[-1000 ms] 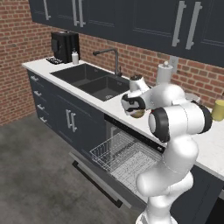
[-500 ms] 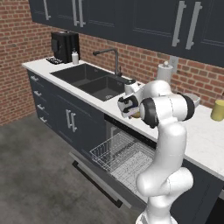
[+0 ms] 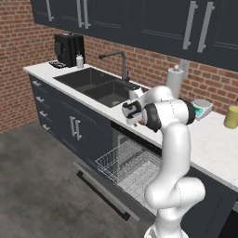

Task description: Pick up the cup and bowl from the counter, place them in the dishwasher, and close the dishwasher door.

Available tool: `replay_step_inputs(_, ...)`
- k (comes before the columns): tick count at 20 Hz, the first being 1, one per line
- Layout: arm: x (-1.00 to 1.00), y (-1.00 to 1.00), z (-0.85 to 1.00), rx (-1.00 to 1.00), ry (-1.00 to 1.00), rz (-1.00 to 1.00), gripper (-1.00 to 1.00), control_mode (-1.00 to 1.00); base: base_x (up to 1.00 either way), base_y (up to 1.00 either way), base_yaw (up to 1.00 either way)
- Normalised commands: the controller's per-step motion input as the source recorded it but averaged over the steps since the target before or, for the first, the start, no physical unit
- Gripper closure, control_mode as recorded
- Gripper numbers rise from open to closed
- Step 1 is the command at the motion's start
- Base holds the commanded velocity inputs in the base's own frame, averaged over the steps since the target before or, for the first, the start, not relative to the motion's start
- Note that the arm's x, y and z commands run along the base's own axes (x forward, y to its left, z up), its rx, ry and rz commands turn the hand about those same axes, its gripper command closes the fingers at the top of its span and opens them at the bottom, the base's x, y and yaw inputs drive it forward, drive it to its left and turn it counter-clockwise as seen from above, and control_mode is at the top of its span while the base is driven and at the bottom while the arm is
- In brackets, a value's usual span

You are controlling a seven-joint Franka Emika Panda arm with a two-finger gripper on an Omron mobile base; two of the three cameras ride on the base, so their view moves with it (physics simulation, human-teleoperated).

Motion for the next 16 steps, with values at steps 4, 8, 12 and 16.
replay_step_inputs(4,0.25,0.00,-0.35,0.00,0.01,0.00,-1.00,-1.00,0.00,0.00,0.00)
replay_step_inputs(8,0.07,0.00,-0.24,0.00,0.00,0.00,-1.00,-1.00,0.00,0.00,0.00)
replay_step_inputs(12,0.00,0.00,-0.15,0.00,0.00,0.00,1.00,-1.00,0.00,0.00,0.00)
replay_step_inputs(16,0.00,0.00,-0.18,0.00,0.00,0.00,1.00,-1.00,0.00,0.00,0.00)
